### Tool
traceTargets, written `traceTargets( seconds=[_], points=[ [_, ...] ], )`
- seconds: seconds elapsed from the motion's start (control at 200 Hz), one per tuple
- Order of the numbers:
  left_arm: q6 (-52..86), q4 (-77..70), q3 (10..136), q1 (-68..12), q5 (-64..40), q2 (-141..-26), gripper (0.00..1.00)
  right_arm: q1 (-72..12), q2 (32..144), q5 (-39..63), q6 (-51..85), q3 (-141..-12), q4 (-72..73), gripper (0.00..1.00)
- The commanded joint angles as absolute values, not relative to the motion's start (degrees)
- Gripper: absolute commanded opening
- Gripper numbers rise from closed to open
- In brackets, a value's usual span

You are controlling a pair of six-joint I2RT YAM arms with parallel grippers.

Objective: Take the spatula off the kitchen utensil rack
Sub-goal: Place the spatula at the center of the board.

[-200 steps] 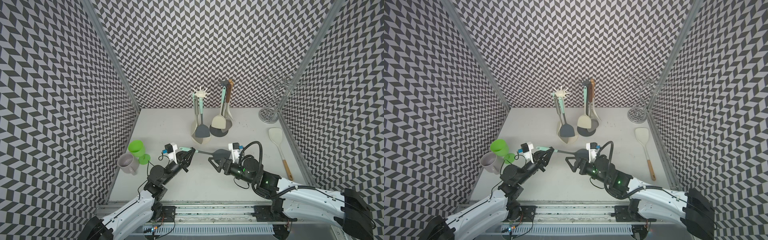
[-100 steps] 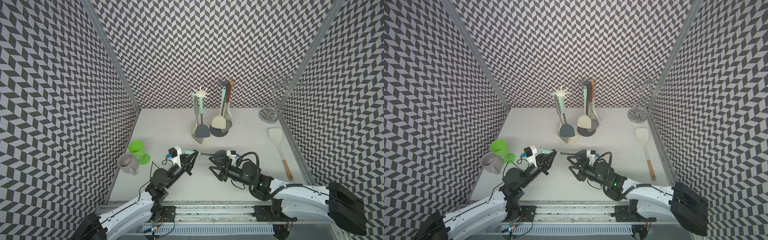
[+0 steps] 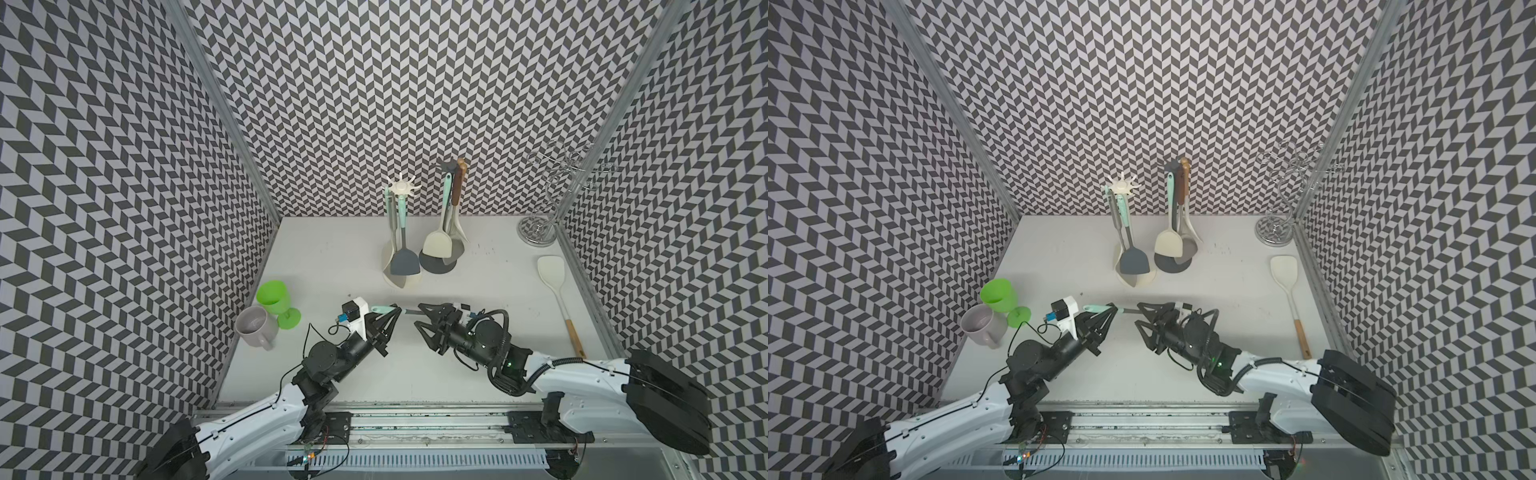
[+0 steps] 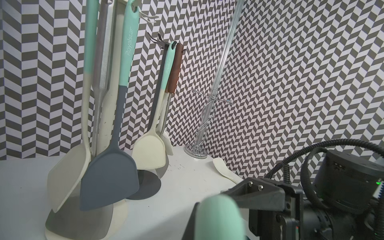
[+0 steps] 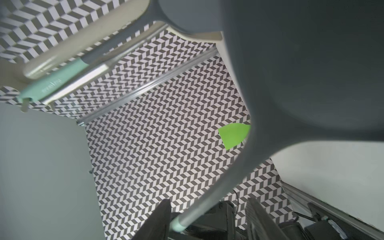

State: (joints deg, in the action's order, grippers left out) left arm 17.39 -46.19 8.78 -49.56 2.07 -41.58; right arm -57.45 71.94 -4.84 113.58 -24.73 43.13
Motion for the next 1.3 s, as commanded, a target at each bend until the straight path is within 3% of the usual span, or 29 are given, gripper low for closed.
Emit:
traceTargets(
  seconds=[0.0, 0.12, 0.255, 0.396, 0.526, 0.636, 0.746, 0.846, 1.107, 1.297],
  points=[
    [16.30, -48.95, 8.61, -50.29, 2.64, -41.44, 0.00, -55.97, 73.32, -6.44, 115.85, -26.91, 47.66, 0.52],
    [16.18, -49.10, 8.61, -50.71, 2.64, -41.40, 0.00, -55.12, 74.76, -5.81, 116.15, -27.75, 48.54, 0.33],
    [16.10, -49.28, 8.61, -51.06, 2.64, -41.44, 0.00, -54.56, 76.00, -5.01, 116.19, -28.55, 49.46, 0.22],
    [16.17, -49.41, 8.78, -51.26, 2.40, -42.17, 0.00, -54.09, 76.83, -4.50, 116.19, -28.56, 51.04, 0.00],
    [16.46, -49.14, 9.11, -51.27, 1.35, -42.49, 0.00, -53.79, 76.25, -6.17, 114.57, -28.19, 51.07, 0.00],
    [16.84, -48.54, 9.65, -51.26, 0.85, -42.94, 0.25, -53.10, 74.08, -8.80, 111.36, -28.00, 48.52, 0.00],
    [17.14, -47.91, 10.10, -51.24, 0.60, -43.39, 0.59, -52.07, 69.64, -13.35, 106.10, -28.08, 42.37, 0.00],
    [17.64, -46.44, 10.93, -51.29, 0.99, -43.64, 0.78, -51.22, 64.36, -19.56, 99.63, -28.16, 35.17, 0.00],
    [18.79, -44.44, 12.29, -51.12, 2.28, -45.06, 0.98, -40.78, 49.27, -18.41, 71.84, -29.96, 17.91, 0.00],
    [20.35, -43.17, 13.34, -49.75, 1.47, -46.61, 0.99, -29.52, 45.03, -8.07, 42.18, -37.91, 1.32, 0.00]
  ],
)
